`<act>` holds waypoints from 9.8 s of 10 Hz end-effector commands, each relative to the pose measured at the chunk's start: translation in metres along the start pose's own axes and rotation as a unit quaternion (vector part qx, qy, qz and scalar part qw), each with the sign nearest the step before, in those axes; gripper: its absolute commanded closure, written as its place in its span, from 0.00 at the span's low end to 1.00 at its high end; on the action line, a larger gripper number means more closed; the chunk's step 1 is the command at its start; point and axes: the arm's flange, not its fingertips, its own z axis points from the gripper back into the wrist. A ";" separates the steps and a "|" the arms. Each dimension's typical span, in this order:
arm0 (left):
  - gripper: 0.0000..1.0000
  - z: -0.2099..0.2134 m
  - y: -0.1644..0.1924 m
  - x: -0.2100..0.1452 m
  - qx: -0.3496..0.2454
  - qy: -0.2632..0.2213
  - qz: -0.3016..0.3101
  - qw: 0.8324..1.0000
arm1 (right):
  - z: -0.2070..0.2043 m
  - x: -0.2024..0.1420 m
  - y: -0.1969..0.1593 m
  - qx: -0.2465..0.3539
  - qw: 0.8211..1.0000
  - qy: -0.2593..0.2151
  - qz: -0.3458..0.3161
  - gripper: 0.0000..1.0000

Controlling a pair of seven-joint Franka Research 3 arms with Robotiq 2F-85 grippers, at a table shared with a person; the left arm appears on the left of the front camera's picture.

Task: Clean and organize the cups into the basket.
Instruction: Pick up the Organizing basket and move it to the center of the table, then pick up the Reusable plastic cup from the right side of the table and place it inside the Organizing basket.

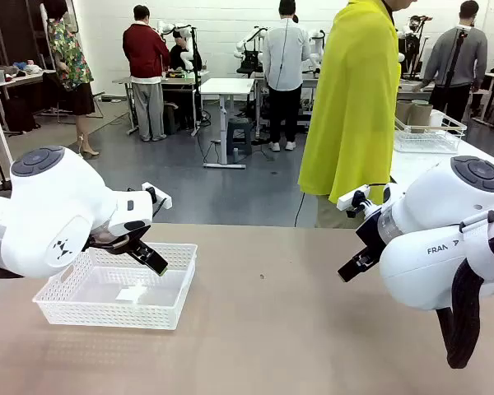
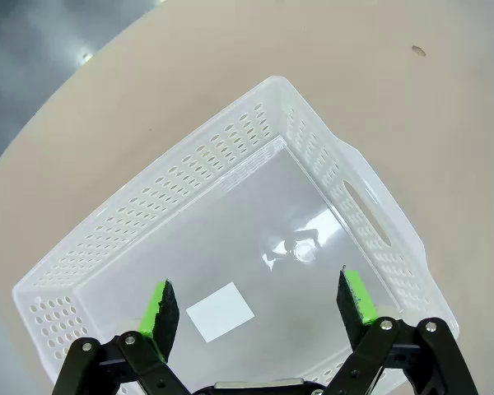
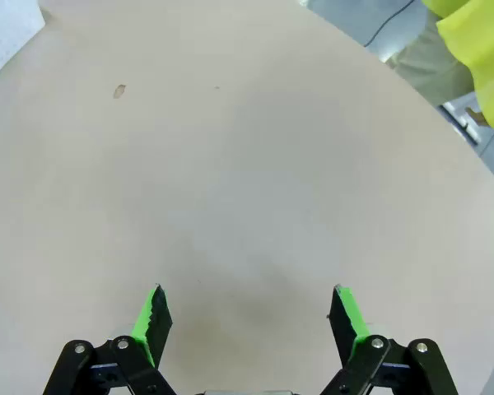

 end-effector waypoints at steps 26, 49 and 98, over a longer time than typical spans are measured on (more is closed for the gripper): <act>0.00 0.219 -0.036 0.001 -0.037 -0.042 -0.041 0.998 | 0.211 -0.019 0.007 0.042 0.999 0.011 -0.027 0.00; 0.00 0.234 0.254 -0.248 -0.287 -0.174 0.576 0.746 | 0.241 -0.310 -0.270 0.396 0.746 -0.144 -0.515 0.00; 0.00 0.234 0.254 -0.248 -0.287 -0.174 0.576 0.746 | 0.241 -0.310 -0.270 0.396 0.746 -0.144 -0.515 0.00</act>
